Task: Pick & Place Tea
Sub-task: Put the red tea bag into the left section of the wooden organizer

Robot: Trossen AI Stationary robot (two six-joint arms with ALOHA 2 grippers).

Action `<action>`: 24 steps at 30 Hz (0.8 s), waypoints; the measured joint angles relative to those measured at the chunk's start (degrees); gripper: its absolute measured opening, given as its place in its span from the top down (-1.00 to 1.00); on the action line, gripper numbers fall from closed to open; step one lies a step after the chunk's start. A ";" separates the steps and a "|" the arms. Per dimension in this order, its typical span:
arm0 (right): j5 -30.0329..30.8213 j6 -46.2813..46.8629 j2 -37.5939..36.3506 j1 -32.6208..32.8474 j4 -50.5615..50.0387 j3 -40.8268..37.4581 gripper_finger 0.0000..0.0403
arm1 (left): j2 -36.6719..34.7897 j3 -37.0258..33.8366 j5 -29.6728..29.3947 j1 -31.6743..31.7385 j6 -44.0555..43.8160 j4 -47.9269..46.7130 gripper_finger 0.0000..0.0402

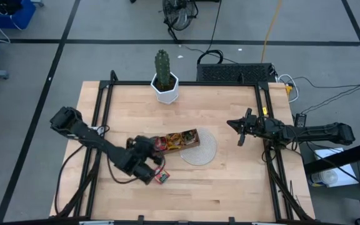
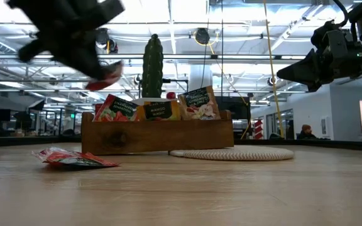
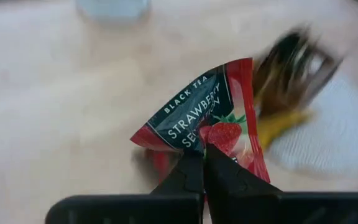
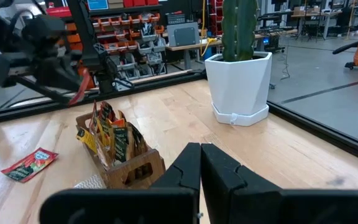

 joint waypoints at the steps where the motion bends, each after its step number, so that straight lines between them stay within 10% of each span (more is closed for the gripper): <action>1: 0.00 0.02 0.00 0.00 0.00 0.00 1.00 | -0.04 0.04 -2.21 0.73 2.20 0.82 0.99; 11: 0.00 0.00 -0.02 0.00 -0.02 0.00 1.00 | 0.69 -5.32 -12.69 2.11 20.68 24.55 1.00; 24: 0.00 0.00 -0.01 0.01 0.00 0.00 1.00 | 7.79 -7.99 -16.02 -0.40 9.77 28.60 1.00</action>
